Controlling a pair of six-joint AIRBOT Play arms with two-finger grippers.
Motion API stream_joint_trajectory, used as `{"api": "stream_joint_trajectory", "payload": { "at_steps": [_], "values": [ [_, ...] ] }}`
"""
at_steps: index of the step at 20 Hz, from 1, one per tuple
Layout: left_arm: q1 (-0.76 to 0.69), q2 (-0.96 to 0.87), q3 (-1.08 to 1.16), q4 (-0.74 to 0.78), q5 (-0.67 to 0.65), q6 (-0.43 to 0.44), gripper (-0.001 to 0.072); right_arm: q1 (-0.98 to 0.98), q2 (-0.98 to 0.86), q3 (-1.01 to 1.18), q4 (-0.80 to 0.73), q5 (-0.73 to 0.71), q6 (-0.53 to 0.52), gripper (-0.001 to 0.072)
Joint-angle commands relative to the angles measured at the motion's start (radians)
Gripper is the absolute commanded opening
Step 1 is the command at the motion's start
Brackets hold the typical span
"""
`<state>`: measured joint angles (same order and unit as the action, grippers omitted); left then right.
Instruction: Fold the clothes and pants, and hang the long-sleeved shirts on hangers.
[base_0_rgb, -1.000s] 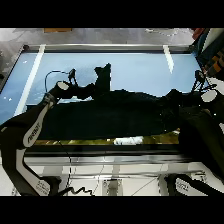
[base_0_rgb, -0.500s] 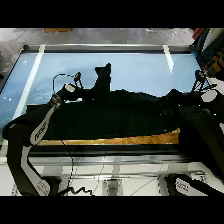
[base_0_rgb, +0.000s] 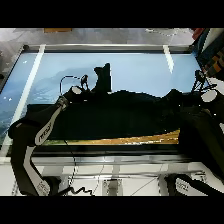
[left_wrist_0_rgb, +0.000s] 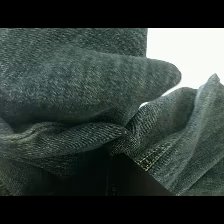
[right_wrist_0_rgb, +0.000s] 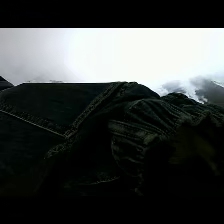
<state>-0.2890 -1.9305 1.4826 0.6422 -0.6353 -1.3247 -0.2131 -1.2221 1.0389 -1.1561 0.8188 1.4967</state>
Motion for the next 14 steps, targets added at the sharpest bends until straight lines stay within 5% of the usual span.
{"api": "stream_joint_trajectory", "payload": {
  "at_steps": [1, 4, 9, 14],
  "values": [
    [-0.013, 0.009, 0.001, 0.010, 0.003, 0.025, 0.0019, 0.000, 0.000, 0.001, 0.000, 0.002, 0.000, 0.0563],
    [-0.005, 0.100, 0.001, 0.115, 0.008, 0.106, 0.0018, 0.000, 0.000, 0.001, 0.000, 0.006, 0.000, 0.0554],
    [-0.037, 0.364, 0.001, 0.472, 0.010, 0.118, 0.0018, 0.000, 0.002, 0.001, 0.000, 0.040, 0.000, 0.0548],
    [-0.140, 0.587, 0.001, 0.585, -0.159, 0.304, 0.0019, 0.000, 0.055, 0.001, -0.006, 0.060, -0.034, 0.0548]
  ]
}}
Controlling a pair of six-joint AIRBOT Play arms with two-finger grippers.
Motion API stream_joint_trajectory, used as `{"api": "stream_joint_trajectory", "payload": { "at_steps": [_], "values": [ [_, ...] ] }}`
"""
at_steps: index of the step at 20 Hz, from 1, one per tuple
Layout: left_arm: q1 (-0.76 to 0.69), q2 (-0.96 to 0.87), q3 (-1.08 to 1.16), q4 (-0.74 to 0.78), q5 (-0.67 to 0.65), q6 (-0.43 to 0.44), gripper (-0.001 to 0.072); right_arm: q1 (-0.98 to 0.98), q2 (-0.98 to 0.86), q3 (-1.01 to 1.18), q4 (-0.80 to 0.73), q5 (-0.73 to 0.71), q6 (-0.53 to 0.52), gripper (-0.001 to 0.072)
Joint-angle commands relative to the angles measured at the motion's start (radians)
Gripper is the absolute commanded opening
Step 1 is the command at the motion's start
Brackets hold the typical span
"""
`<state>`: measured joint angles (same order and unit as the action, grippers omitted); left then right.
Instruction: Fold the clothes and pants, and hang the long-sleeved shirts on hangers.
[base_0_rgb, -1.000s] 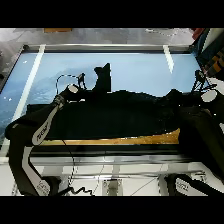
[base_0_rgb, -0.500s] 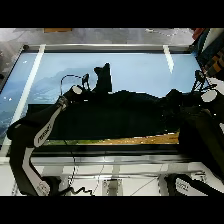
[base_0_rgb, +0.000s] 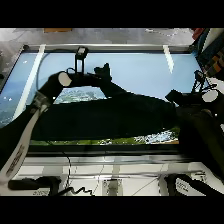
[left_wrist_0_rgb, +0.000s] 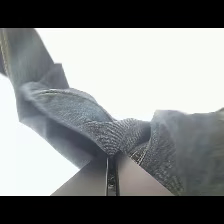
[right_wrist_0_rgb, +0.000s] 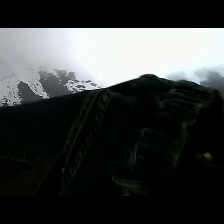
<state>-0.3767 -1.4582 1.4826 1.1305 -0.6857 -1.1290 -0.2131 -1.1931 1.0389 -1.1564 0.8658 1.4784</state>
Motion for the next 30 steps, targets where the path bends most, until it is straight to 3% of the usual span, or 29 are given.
{"api": "stream_joint_trajectory", "payload": {
  "at_steps": [1, 6, 8, 9, 11, 12, 15, 17, 19, 22, 24, 30],
  "values": [
    [-0.079, 0.143, 0.001, 0.101, -0.178, 0.134, 0.0018, 0.000, 0.037, 0.001, -0.009, 0.013, -0.016, 0.0548],
    [-0.213, 0.164, 0.001, 0.055, -0.513, 0.135, 0.0020, 0.000, 0.066, 0.001, -0.027, 0.014, -0.016, 0.0548],
    [-0.266, 0.156, 0.000, 0.051, -0.543, 0.135, 0.0024, 0.000, 0.066, 0.001, -0.027, 0.013, -0.016, 0.0548],
    [-0.278, 0.154, 0.000, 0.052, -0.528, 0.135, 0.0086, 0.000, 0.066, 0.001, -0.027, 0.013, -0.016, 0.0548],
    [-0.274, 0.156, 0.000, 0.070, -0.462, 0.130, 0.0562, 0.000, 0.066, 0.001, -0.027, 0.013, -0.016, 0.0548],
    [-0.256, 0.156, 0.000, 0.105, -0.416, 0.095, 0.0584, 0.000, 0.066, 0.001, -0.027, 0.013, -0.016, 0.0548],
    [-0.153, 0.146, -0.002, 0.283, -0.288, -0.084, 0.0552, 0.000, 0.066, 0.001, -0.028, 0.010, -0.016, 0.0548],
    [-0.036, 0.114, -0.002, 0.296, -0.258, -0.164, 0.0491, 0.000, 0.065, 0.001, -0.029, 0.005, -0.016, 0.0548],
    [0.089, 0.045, -0.003, 0.231, -0.289, -0.235, 0.0488, 0.000, 0.064, 0.001, -0.030, 0.005, -0.016, 0.0548],
    [0.214, -0.095, -0.003, -0.127, -0.322, -0.242, 0.0503, 0.000, 0.064, 0.001, -0.030, 0.005, -0.016, 0.0548],
    [0.220, -0.193, -0.003, -0.295, -0.291, -0.240, 0.0598, 0.000, 0.064, 0.001, -0.030, 0.005, -0.016, 0.0548],
    [0.119, -0.364, -0.002, -0.360, -0.153, -0.202, 0.0610, 0.000, 0.064, 0.001, -0.032, 0.004, -0.035, 0.0548]
  ]
}}
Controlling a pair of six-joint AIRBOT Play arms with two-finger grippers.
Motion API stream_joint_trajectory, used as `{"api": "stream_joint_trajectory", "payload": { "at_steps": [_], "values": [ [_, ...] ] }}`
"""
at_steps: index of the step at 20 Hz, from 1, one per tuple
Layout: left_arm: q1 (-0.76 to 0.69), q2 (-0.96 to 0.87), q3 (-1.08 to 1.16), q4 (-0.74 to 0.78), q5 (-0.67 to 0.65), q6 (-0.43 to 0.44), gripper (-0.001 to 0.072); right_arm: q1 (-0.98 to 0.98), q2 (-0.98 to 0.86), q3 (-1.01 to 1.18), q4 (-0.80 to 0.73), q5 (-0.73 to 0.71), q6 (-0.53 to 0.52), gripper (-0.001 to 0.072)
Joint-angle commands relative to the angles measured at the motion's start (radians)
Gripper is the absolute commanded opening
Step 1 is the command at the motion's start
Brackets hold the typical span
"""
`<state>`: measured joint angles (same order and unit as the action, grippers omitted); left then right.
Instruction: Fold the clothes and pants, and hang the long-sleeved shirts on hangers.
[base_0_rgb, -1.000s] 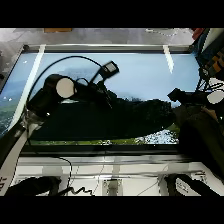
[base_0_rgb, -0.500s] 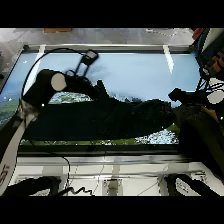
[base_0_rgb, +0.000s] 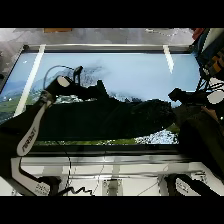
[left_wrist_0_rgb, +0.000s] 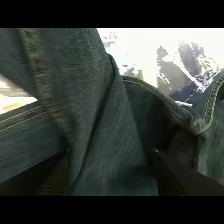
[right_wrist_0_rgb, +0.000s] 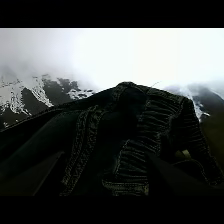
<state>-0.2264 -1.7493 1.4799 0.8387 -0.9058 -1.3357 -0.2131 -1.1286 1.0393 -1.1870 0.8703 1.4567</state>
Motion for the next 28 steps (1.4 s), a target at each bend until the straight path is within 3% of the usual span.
{"api": "stream_joint_trajectory", "payload": {
  "at_steps": [1, 6, 10, 15, 19, 24, 25, 26, 28],
  "values": [
    [-0.047, -0.086, 0.000, -0.069, 0.090, 0.004, 0.0610, 0.000, 0.000, 0.000, -0.002, 0.000, -0.014, 0.0548],
    [-0.084, -0.120, 0.001, -0.061, 0.229, 0.004, 0.0609, 0.000, 0.000, 0.000, -0.002, 0.001, -0.014, 0.0548],
    [-0.042, -0.110, 0.011, 0.019, 0.230, -0.001, 0.0608, 0.000, 0.000, 0.000, -0.003, 0.000, -0.017, 0.0548],
    [0.000, -0.092, 0.011, 0.211, 0.203, -0.187, 0.0606, 0.000, 0.000, 0.000, -0.003, -0.040, -0.034, 0.0548],
    [-0.047, -0.122, 0.011, 0.231, 0.199, -0.198, 0.0605, 0.000, 0.000, 0.000, 0.005, -0.056, -0.034, 0.0548],
    [-0.128, -0.132, 0.011, 0.231, 0.385, -0.198, 0.0603, 0.000, 0.000, 0.000, 0.004, -0.051, -0.035, 0.0548],
    [-0.142, -0.136, 0.011, 0.232, 0.431, -0.198, 0.0560, 0.000, 0.000, 0.000, 0.004, -0.050, -0.034, 0.0548],
    [-0.152, -0.140, 0.011, 0.232, 0.460, -0.198, 0.0441, 0.000, 0.000, 0.000, 0.004, -0.050, -0.034, 0.0548],
    [-0.158, -0.143, 0.011, 0.232, 0.472, -0.197, 0.0014, 0.000, 0.000, 0.000, 0.003, -0.048, -0.034, 0.0548]
  ]
}}
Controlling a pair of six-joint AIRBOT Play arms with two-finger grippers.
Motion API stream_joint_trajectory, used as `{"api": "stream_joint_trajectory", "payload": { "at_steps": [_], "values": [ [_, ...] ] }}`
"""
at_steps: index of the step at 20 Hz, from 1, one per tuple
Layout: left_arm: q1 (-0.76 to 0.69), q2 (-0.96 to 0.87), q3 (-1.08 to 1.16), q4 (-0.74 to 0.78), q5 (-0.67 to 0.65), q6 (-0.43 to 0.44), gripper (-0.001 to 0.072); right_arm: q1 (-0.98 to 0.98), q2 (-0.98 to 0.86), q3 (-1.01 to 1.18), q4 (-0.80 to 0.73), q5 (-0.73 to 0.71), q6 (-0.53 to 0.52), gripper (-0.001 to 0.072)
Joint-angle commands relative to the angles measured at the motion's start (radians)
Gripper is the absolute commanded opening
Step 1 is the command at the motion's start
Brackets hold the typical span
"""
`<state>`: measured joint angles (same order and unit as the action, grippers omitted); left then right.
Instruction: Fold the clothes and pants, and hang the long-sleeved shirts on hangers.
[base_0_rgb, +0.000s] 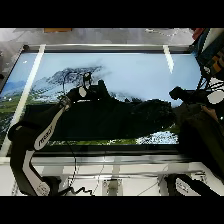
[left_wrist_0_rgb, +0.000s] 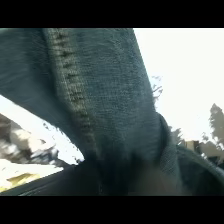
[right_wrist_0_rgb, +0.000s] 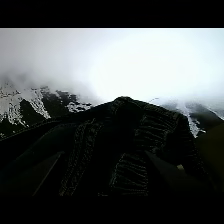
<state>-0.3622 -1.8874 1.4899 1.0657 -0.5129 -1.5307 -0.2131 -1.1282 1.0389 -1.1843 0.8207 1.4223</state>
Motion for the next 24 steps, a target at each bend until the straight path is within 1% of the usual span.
{"api": "stream_joint_trajectory", "payload": {
  "at_steps": [1, 4, 5, 6, 7, 8, 10, 11, 12, 13, 15, 17, 18, 21, 24],
  "values": [
    [-0.023, 0.000, 0.001, 0.005, 0.091, -0.002, 0.0021, 0.000, -0.001, 0.001, -0.001, 0.002, 0.000, 0.0548],
    [-0.011, 0.059, 0.001, 0.011, 0.128, 0.002, 0.0021, 0.000, -0.001, 0.001, -0.040, 0.002, -0.001, 0.0547],
    [-0.007, 0.096, 0.001, 0.039, 0.140, 0.003, 0.0021, 0.000, -0.001, 0.001, -0.064, 0.007, -0.011, 0.0545],
    [-0.002, 0.138, 0.001, 0.089, 0.144, 0.005, 0.0020, 0.000, -0.001, 0.001, -0.084, 0.022, -0.063, 0.0488],
    [0.002, 0.191, 0.001, 0.165, 0.143, 0.004, 0.0021, 0.000, -0.001, 0.001, -0.101, 0.048, -0.122, 0.0329],
    [0.003, 0.245, 0.001, 0.247, 0.143, 0.004, 0.0021, 0.000, -0.001, 0.001, -0.112, 0.085, -0.169, 0.0247],
    [0.002, 0.371, 0.001, 0.433, 0.145, 0.004, 0.0020, 0.000, -0.001, 0.000, -0.114, 0.193, -0.263, 0.0244],
    [0.002, 0.439, 0.001, 0.517, 0.148, 0.004, 0.0020, 0.000, -0.001, -0.002, -0.110, 0.246, -0.307, 0.0223],
    [0.003, 0.500, 0.001, 0.573, 0.150, 0.004, 0.0020, 0.000, -0.001, -0.005, -0.111, 0.300, -0.345, 0.0131],
    [0.007, 0.563, 0.001, 0.632, 0.146, 0.004, 0.0019, 0.000, -0.001, -0.012, -0.111, 0.353, -0.386, 0.0079],
    [0.014, 0.670, 0.001, 0.721, 0.118, 0.004, 0.0019, 0.000, -0.001, -0.030, -0.110, 0.441, -0.451, 0.0077],
    [0.029, 0.756, 0.001, 0.809, 0.000, 0.004, 0.0019, 0.000, -0.001, -0.050, -0.111, 0.497, -0.478, 0.0077],
    [0.044, 0.791, 0.001, 0.859, -0.100, 0.002, 0.0018, 0.000, -0.001, -0.061, -0.111, 0.512, -0.478, 0.0077],
    [0.121, 0.843, 0.002, 0.959, -0.442, 0.000, 0.0017, 0.000, -0.001, -0.082, -0.106, 0.521, -0.477, 0.0077],
    [0.171, 0.844, 0.001, 0.959, -0.801, 0.005, 0.0018, 0.000, -0.001, -0.084, -0.095, 0.520, -0.477, 0.0077]
  ]
}}
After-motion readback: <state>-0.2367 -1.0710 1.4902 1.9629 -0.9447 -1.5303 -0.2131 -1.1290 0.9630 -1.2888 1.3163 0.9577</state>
